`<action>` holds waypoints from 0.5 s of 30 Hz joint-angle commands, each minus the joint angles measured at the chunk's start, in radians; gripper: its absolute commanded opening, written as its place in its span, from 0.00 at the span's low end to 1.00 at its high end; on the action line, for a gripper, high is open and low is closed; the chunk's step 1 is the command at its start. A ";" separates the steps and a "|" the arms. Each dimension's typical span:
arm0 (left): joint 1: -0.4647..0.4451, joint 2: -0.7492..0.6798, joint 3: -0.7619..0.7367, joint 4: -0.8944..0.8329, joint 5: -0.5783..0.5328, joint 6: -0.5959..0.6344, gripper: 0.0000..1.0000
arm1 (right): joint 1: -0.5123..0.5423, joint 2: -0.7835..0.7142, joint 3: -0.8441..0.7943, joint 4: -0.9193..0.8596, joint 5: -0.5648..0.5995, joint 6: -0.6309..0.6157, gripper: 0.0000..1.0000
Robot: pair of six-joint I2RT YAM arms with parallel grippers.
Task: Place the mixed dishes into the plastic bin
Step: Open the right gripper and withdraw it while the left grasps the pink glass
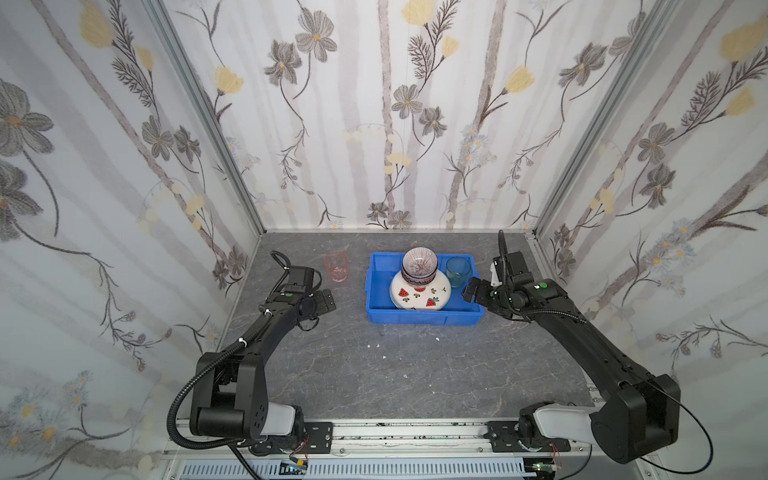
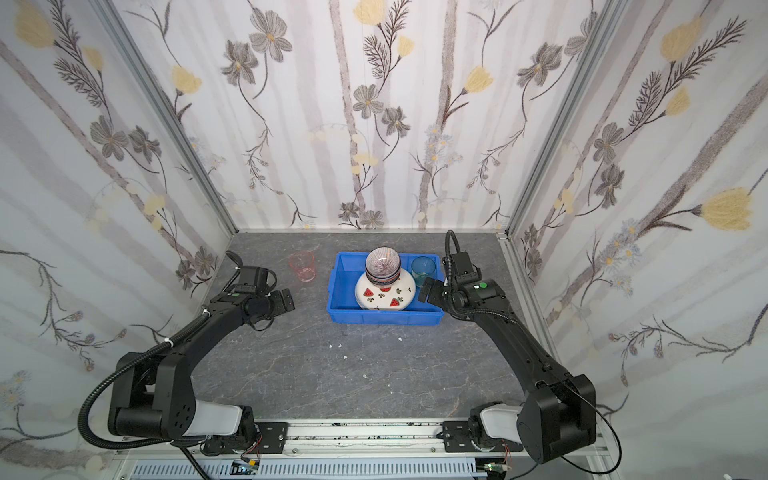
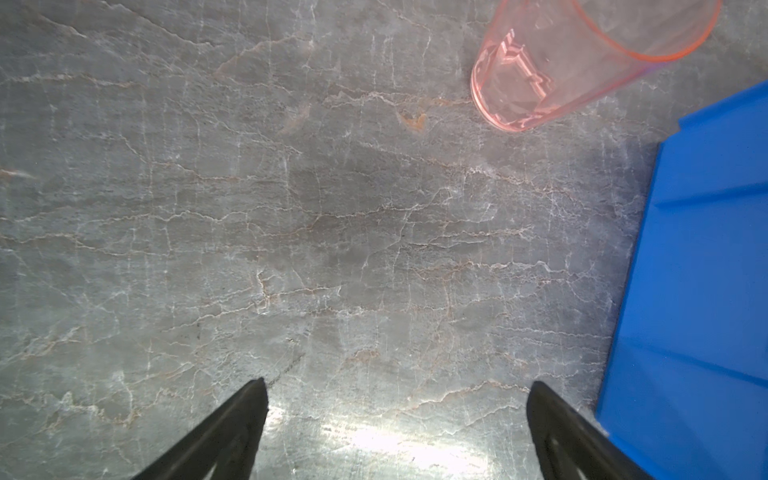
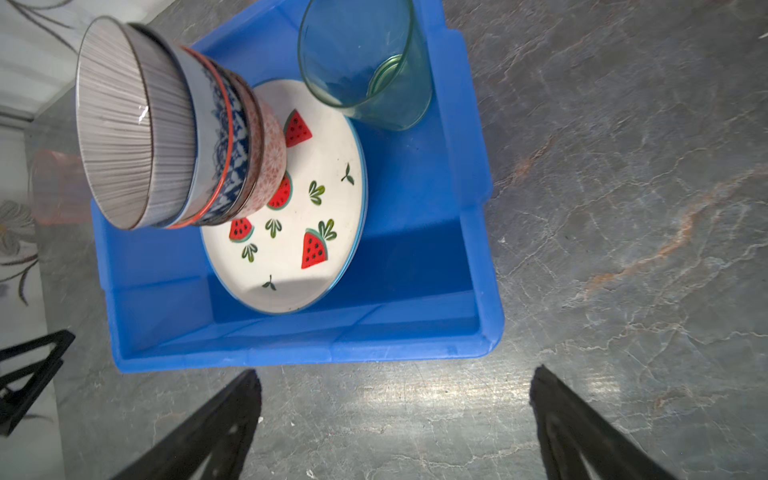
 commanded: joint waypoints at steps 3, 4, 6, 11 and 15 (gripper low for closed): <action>0.003 0.082 0.115 0.000 0.018 -0.112 1.00 | 0.005 -0.072 -0.037 0.071 -0.041 -0.091 1.00; 0.004 0.108 0.155 -0.006 0.013 -0.124 1.00 | 0.005 -0.089 -0.044 0.070 -0.039 -0.095 1.00; 0.007 0.174 0.254 -0.039 0.010 -0.151 1.00 | 0.005 -0.119 -0.060 0.076 -0.041 -0.096 1.00; 0.010 0.358 0.510 -0.111 -0.007 -0.190 0.95 | 0.005 -0.163 -0.096 0.078 -0.045 -0.097 1.00; 0.012 0.501 0.718 -0.190 -0.014 -0.198 0.90 | 0.003 -0.190 -0.130 0.082 -0.031 -0.091 1.00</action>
